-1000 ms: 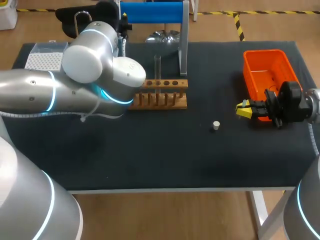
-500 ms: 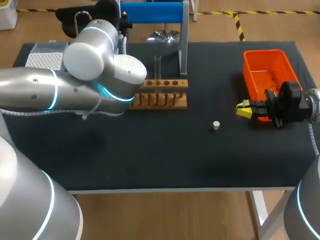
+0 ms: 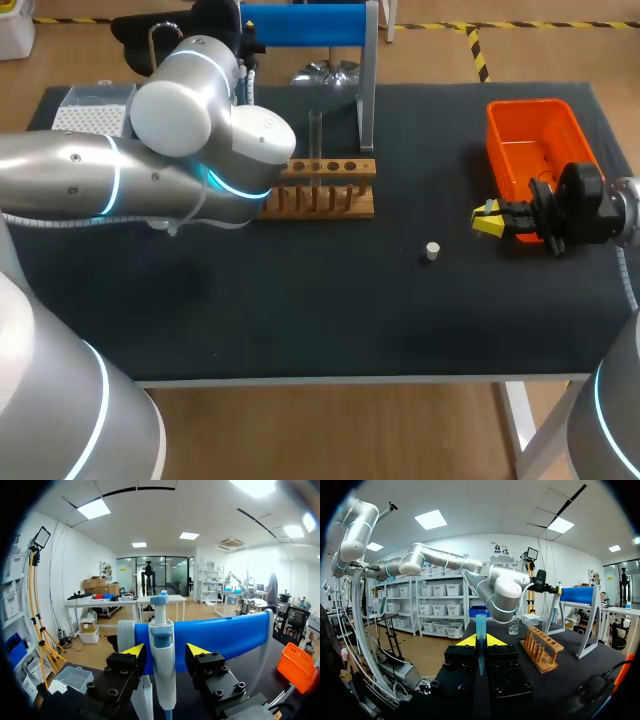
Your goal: Invert the test tube, pick up the pipette, mount the tip to pipette, aspirate from beaker and dispense into the tube, eject the tip, return the pipette, and cap with the stopper.
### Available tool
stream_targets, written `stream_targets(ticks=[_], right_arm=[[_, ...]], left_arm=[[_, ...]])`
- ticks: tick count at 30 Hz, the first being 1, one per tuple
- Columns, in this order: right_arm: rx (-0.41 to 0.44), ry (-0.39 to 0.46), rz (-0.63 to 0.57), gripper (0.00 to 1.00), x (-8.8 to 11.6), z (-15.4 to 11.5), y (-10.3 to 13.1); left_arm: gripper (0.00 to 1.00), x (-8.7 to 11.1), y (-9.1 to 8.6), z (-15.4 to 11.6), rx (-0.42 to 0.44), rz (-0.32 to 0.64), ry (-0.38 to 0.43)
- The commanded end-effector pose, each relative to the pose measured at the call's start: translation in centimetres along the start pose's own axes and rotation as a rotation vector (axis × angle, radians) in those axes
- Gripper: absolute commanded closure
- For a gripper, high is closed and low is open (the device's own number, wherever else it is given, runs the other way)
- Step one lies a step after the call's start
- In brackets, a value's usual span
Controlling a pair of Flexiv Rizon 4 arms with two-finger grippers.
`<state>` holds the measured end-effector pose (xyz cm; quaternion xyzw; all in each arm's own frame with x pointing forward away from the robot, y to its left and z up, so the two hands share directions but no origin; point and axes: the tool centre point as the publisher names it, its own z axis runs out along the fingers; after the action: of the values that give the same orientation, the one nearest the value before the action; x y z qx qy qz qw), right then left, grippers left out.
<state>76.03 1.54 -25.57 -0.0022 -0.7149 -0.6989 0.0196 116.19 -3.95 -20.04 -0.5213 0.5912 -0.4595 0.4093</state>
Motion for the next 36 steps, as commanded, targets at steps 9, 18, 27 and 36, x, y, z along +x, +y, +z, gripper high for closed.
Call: stream_targets(ticks=[9,18,27,36], right_arm=[[0.002,-0.003,-0.001,1.0,0.12,0.04,0.04],[0.002,-0.003,-0.001,1.0,0.12,0.04,0.04],[0.002,-0.003,-0.001,1.0,0.12,0.04,0.04],[0.002,-0.003,-0.001,1.0,0.12,0.04,0.04]], left_arm=[[0.51,-0.06,0.22,0.79,-0.004,-0.002,-0.004],[0.52,-0.14,0.27,1.1,-0.003,-0.004,-0.005],[0.51,-0.22,0.35,1.24,0.006,-0.006,-0.009],[0.52,-0.28,0.5,1.31,0.011,-0.01,-0.012]])
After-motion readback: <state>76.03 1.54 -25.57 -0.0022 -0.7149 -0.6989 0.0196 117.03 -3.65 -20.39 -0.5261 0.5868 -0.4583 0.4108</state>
